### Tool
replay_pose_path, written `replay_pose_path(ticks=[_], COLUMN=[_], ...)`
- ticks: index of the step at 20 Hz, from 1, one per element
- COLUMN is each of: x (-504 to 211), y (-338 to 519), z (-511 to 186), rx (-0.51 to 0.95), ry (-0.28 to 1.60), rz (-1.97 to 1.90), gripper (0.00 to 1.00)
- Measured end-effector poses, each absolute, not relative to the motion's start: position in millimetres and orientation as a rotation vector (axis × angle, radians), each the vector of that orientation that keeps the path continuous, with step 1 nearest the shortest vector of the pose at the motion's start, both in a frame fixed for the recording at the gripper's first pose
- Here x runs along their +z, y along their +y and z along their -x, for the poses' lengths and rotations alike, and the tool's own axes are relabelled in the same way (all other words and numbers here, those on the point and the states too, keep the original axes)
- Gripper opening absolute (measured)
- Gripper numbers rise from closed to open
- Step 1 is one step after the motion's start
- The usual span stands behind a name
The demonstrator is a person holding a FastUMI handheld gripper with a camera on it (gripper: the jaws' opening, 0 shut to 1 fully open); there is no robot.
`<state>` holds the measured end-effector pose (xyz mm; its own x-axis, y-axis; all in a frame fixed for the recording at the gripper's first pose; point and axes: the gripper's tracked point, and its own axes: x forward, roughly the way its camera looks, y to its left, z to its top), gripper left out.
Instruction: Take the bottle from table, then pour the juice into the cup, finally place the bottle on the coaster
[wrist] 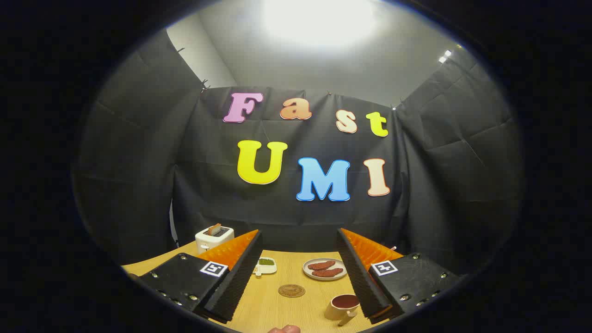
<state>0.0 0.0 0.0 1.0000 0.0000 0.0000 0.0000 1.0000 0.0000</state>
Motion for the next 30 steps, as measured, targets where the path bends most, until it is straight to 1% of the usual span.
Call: replay_pose_path(ticks=[14, 18, 24, 30], x=[-7, -12, -27, -55], y=[-1, 2, 37, 92], z=[-4, -6, -12, -18], rx=[0.001, -0.025, 0.017, 0.097], ry=[0.013, 0.003, -0.009, 0.022], rz=[-0.006, 0.017, -0.01, -0.015], gripper=[0.97, 0.97, 0.97, 0.97])
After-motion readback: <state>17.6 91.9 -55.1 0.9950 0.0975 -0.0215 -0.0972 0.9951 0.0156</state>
